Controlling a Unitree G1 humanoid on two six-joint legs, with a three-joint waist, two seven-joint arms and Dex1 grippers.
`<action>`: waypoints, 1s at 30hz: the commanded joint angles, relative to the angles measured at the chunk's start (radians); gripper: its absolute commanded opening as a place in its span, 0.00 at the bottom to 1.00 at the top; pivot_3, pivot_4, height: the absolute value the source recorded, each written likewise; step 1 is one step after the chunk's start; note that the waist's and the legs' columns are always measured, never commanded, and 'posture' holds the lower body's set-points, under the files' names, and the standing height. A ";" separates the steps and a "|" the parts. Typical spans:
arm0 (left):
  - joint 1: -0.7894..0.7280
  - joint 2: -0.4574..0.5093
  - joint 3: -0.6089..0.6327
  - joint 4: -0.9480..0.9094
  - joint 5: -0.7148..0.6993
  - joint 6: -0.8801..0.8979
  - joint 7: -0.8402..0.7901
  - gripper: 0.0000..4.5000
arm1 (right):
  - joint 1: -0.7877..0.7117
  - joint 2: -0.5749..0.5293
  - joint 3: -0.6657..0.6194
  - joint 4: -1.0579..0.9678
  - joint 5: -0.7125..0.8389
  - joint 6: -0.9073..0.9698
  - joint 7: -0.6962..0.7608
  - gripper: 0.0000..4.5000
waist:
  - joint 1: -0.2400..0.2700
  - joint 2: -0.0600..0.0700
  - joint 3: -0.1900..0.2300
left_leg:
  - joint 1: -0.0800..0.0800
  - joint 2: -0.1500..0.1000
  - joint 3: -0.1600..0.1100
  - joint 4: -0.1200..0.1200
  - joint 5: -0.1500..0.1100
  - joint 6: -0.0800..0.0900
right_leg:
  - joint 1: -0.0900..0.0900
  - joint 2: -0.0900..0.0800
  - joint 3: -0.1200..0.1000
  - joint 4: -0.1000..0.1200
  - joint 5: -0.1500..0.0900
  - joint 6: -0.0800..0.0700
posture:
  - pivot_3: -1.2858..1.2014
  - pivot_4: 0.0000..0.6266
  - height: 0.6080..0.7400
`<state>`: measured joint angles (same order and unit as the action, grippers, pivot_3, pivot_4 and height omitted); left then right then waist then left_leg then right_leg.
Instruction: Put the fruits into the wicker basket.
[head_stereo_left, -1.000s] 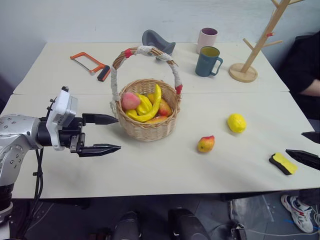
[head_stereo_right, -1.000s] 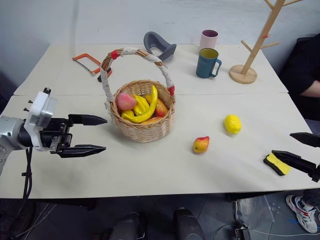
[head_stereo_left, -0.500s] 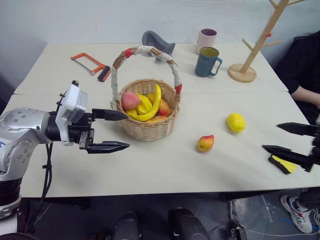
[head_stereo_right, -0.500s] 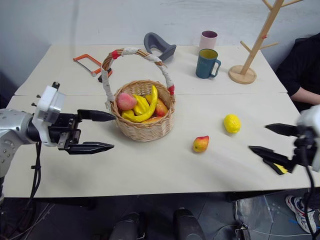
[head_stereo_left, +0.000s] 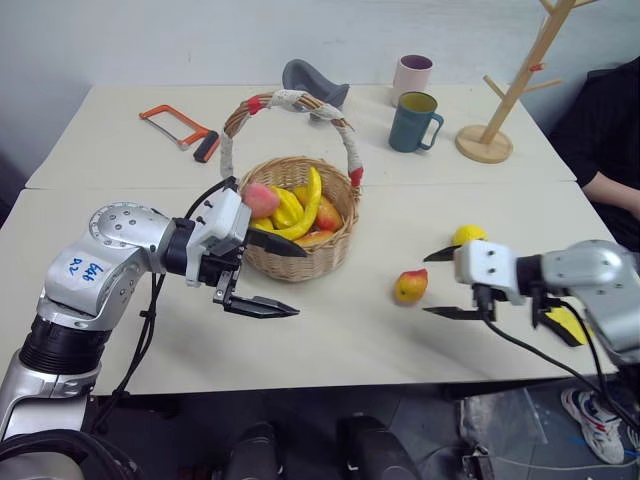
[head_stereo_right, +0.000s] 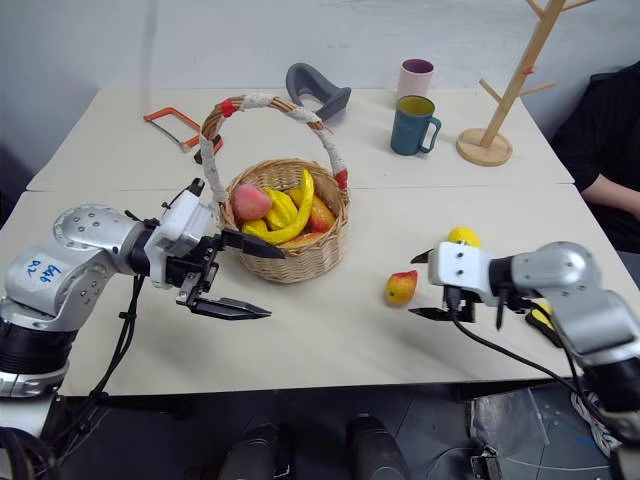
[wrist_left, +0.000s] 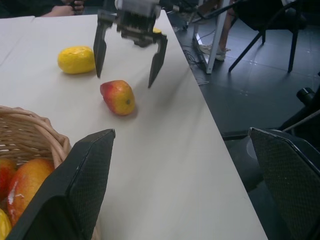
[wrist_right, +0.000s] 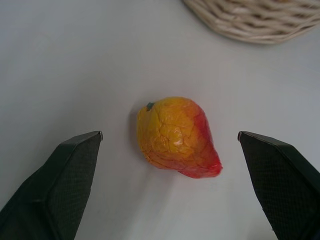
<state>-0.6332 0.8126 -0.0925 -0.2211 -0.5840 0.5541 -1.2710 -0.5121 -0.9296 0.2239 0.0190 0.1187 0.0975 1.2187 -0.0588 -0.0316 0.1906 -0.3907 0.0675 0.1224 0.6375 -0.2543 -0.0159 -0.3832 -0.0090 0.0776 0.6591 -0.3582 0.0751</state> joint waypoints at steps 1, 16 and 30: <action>0.025 0.005 0.041 -0.044 0.007 -0.016 0.030 1.00 | -0.067 0.045 0.063 0.106 -0.078 -0.097 0.042 1.00 | -0.001 0.000 0.000 | 0.000 0.001 0.000 0.000 0.000 0.000 | 0.000 0.000 0.000 0.000 0.000 0.000 | 0.52 0.24 1.00; 0.304 0.108 0.363 -0.092 -0.063 0.073 0.158 1.00 | -0.187 0.228 -0.098 -0.158 0.351 0.369 0.039 0.40 | -0.024 0.001 0.001 | 0.001 0.006 -0.003 0.007 -0.003 -0.002 | 0.002 0.001 -0.006 0.006 -0.002 -0.003 | 0.52 0.24 1.00; 0.253 0.025 0.328 -0.140 -0.109 0.097 0.265 1.00 | -0.460 0.557 0.054 0.005 0.054 0.466 -0.382 0.76 | -0.015 0.000 0.000 | -0.017 0.004 -0.006 0.013 -0.006 -0.005 | -0.016 -0.004 -0.017 0.018 -0.005 -0.009 | 0.52 0.24 1.00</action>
<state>-0.3619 0.8382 0.2430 -0.3189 -0.6711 0.6569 -1.0097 -0.9614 -0.3621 0.3075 0.0803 0.1703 0.5543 0.8429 -0.0742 -0.0312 0.1909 -0.4071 0.0714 0.1172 0.6507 -0.2603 -0.0208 -0.3994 -0.0133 0.0612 0.6772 -0.3632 0.0658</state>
